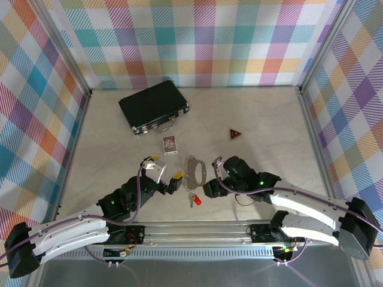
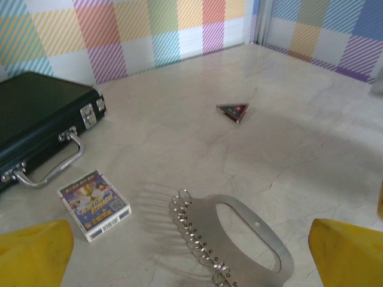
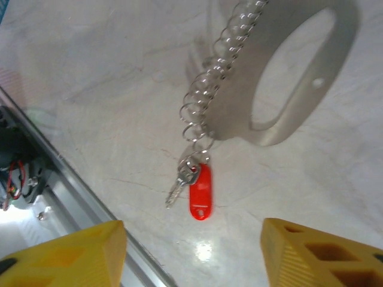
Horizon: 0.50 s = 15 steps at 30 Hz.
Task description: Put the keys on the keyring
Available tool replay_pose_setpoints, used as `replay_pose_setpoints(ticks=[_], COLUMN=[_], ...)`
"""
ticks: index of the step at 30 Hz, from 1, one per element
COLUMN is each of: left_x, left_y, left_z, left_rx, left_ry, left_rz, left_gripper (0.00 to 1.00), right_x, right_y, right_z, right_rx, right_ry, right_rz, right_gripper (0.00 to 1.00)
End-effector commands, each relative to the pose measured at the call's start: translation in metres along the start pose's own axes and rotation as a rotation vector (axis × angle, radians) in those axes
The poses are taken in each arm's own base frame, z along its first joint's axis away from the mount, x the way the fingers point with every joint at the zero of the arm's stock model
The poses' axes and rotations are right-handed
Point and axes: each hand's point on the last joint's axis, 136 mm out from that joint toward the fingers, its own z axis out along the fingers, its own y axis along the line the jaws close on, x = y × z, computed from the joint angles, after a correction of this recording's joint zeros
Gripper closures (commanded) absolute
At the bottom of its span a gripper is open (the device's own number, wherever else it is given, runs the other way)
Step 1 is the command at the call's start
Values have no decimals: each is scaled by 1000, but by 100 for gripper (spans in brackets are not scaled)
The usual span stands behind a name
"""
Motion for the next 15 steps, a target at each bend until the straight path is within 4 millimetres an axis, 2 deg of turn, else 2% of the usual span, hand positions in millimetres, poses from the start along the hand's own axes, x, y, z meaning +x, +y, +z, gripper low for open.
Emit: replay_pose_setpoints(ticks=[1, 4, 6, 8, 9, 15], left_x=[-25, -27, -25, -21, -21, -21], left_y=[1, 12, 22, 37, 45, 79], left_z=[5, 8, 10, 13, 13, 14], left_rx=[13, -17, -47, -98, -125, -260], left_ry=[-54, -58, -52, -50, -49, -79], left_rz=[-71, -77, -85, -106, -119, -160], left_gripper=[0, 0, 0, 0, 0, 0], right_x=[-27, -40, -49, -60, -66, -87], right_y=[-13, -26, -39, -54, -60, -91], right_z=[-23, -37, -47, -61, -68, -105], right_rx=[116, 200, 267, 331, 355, 503], right_ry=[-103, -178, -224, -280, -312, -481], right_rz=[-87, -120, -125, -101, -92, -61], right_gripper=[29, 16, 11, 7, 1, 1])
